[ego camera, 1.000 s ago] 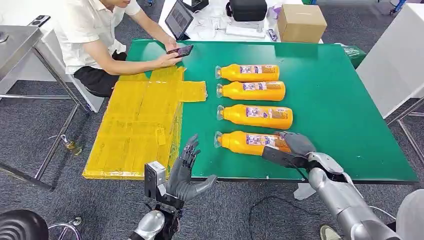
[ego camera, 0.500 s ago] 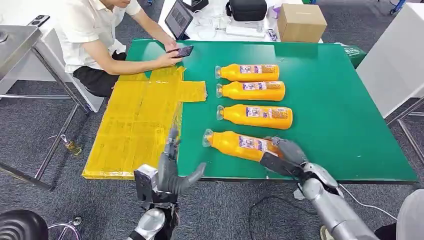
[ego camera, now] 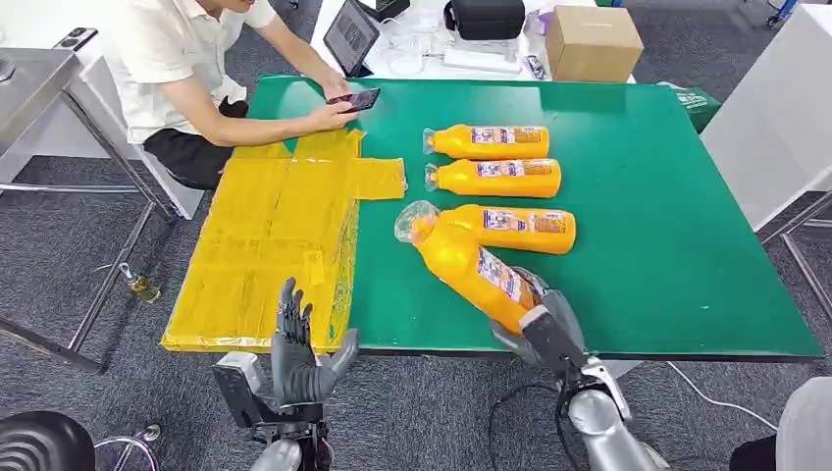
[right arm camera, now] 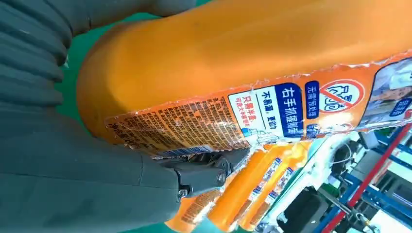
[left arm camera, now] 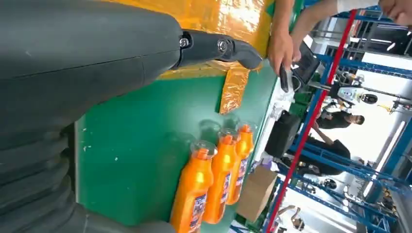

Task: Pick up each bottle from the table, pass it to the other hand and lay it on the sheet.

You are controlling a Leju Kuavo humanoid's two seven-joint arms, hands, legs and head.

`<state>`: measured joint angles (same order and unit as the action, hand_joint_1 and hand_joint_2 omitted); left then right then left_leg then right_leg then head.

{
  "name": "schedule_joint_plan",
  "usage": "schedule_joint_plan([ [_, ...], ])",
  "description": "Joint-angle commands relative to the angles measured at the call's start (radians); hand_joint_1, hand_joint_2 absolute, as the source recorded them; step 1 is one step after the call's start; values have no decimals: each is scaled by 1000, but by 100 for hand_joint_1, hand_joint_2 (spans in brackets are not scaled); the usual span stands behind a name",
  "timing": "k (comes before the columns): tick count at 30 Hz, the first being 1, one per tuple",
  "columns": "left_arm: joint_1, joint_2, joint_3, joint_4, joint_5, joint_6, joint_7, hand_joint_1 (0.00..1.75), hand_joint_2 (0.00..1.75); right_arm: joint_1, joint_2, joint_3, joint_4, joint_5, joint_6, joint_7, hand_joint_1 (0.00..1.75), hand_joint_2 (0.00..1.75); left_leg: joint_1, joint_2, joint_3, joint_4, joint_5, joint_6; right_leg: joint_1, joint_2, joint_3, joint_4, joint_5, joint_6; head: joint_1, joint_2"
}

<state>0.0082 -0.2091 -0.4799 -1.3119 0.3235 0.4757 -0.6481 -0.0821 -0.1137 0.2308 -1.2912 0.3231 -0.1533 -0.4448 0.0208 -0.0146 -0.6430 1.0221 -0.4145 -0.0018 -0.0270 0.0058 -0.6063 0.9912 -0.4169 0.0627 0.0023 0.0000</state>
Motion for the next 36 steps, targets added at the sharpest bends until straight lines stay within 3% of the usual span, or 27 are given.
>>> schedule_joint_plan([
  [1,16,34,4,-15,7,-6,8,0,175,11,44,-51,-36,-4,-3,-3,175,175,0,3,3,-1,-1,1,1,1,3,-1,-1,-2,0,0],
  [9,16,34,4,-15,7,-6,8,0,175,11,44,-51,-36,-4,-3,-3,175,175,0,3,5,-1,-2,1,1,1,5,-1,-1,-3,0,0],
  [13,42,53,14,-44,91,-50,27,0,175,40,85,-59,-57,-68,-5,-33,175,175,0,2,4,-1,-1,1,1,1,3,-1,-1,-3,0,0],
  [15,33,76,-22,-52,101,-106,54,0,175,32,76,-21,-34,-68,3,-33,171,175,1,3,6,-1,-2,1,1,1,5,-1,-2,-3,0,0],
  [18,9,99,-61,-9,247,-418,193,0,175,-52,56,106,91,-3,70,-49,175,175,0,4,5,-1,-2,1,1,3,4,-2,-1,-3,0,0],
  [22,-48,65,-49,89,179,-433,189,0,175,-93,72,250,145,45,114,-79,175,175,1,7,5,-2,-2,1,1,5,4,-2,1,-3,0,0],
  [24,-130,31,-59,189,159,-447,240,0,175,-117,100,340,189,63,156,-89,175,175,1,6,6,-2,-1,1,2,4,4,-2,1,-4,0,0],
  [36,-190,11,-37,203,167,-506,238,0,175,-134,100,402,210,26,151,-144,175,175,0,2,4,-1,-1,0,1,0,4,-1,-1,-3,0,0],
])
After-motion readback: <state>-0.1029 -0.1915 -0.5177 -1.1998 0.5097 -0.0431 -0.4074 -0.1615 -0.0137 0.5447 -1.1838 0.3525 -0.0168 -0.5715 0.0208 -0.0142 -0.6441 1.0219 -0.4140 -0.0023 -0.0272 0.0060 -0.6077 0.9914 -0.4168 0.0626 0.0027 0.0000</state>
